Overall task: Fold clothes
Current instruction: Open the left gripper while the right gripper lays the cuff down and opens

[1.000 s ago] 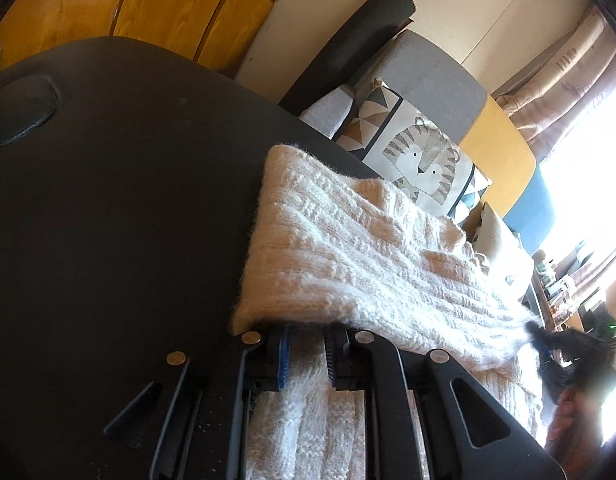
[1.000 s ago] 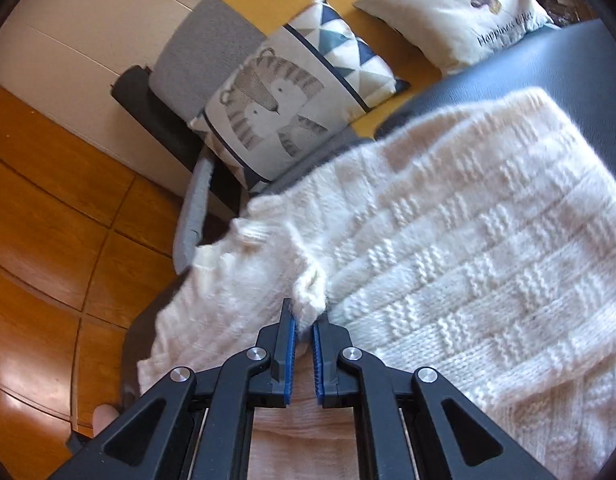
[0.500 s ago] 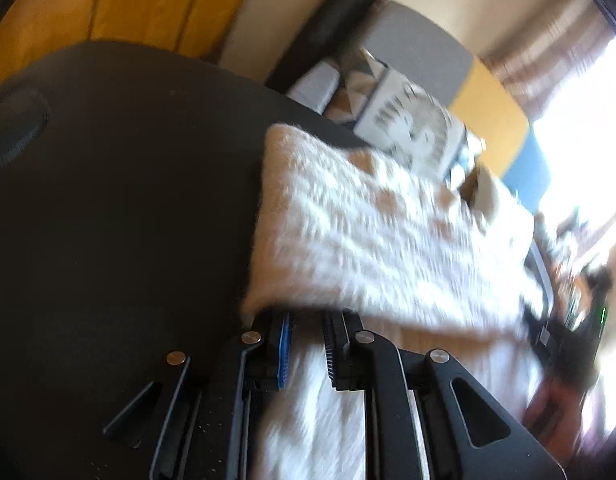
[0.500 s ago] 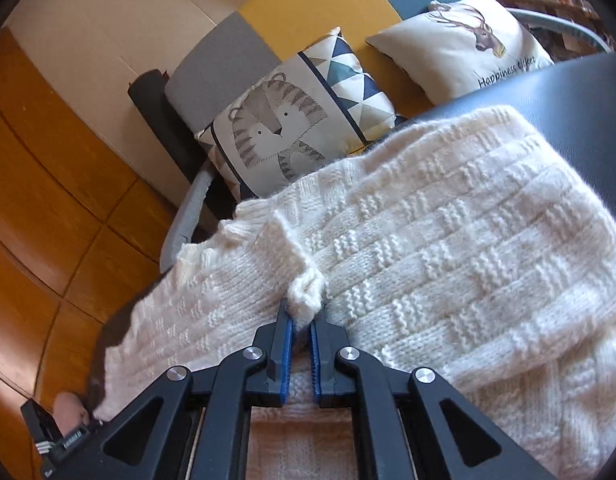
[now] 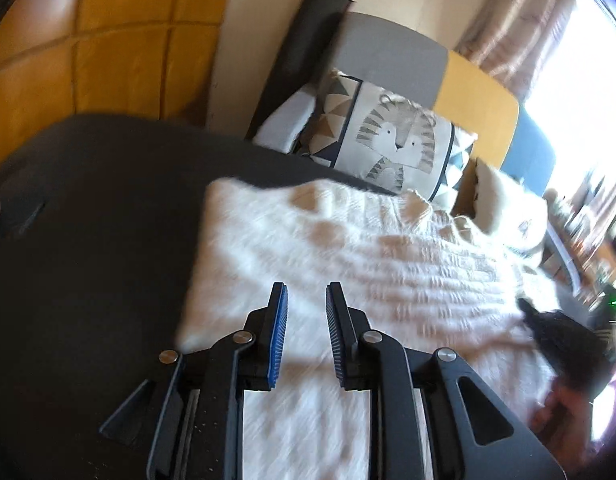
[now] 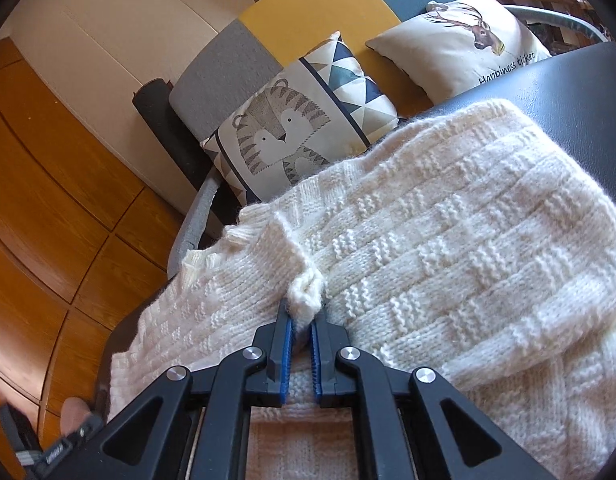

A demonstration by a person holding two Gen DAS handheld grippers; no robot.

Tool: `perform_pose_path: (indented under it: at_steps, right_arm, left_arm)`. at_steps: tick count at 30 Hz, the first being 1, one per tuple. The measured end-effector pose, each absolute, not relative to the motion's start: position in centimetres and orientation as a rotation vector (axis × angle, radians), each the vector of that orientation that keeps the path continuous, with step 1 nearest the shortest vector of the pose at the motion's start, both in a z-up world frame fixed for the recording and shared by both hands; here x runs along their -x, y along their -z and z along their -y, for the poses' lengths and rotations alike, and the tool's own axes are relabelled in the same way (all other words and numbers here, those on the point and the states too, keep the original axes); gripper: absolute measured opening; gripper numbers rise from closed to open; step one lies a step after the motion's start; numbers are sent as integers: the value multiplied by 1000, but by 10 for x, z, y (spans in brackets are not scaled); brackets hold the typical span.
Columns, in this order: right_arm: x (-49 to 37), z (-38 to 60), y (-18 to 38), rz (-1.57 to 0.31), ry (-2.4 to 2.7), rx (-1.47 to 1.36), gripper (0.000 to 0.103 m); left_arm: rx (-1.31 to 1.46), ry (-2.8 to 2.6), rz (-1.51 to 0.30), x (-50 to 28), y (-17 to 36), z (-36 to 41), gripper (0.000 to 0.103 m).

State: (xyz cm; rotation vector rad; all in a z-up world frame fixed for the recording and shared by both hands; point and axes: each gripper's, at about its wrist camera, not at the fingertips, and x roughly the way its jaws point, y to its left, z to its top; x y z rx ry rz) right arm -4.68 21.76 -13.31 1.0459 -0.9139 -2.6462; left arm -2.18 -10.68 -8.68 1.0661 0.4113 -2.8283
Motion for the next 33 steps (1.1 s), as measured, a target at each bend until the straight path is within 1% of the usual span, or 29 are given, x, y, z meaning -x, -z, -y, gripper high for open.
perform_pose_path:
  at_steps: [2,4,8,10,14,20,22,23,24,25,27,30,33]
  right_arm:
    - [47,-217,133,909,2650,-1045,5]
    - [46,-217,133,908,2651,-1043,5]
    - [46,-217,134,908,2652,-1037,5]
    - [46,-217,134,903,2655,-1037,5]
    - [45,-214,132,876,2674,-1041,5]
    - [48,-213,129,858,2670,-1075,6]
    - [49,-209,120,785,2669,-1134,11]
    - [48,-205,111,715,2689,-1169,18]
    - [44,-201,102,648,2737,-1173,21]
    - [39,-197,91,581,2790,-1163,21]
    - [25,-186,69,480,2895,-1032,21]
    - [30,-150,48,281,2863,-929,21]
    - [57,-94,52,-51,2736,-977,21]
  left_arm:
    - [-1059,2790,-315,40,92,95,22]
    - [-1080,2752,-300,53,100,96,22]
    - [-1106,2712,-426,65,111,118,22]
    - [-1083,2686,-466,62,112,127,22]
    - [-1031,2693,-627,49,119,142,22]
    - [-1035,2693,-557,52,120,135,22]
    - [-1030,2703,-588,50,122,140,23]
    - [-1027,2708,-608,51,124,142,23]
    - [-1024,2712,-621,51,125,144,23]
    - [-1022,2714,-630,50,126,145,23]
    - [-1022,2716,-633,51,127,145,23]
    - [-1022,2718,-634,52,127,146,24]
    - [-1020,2721,-639,53,127,147,24]
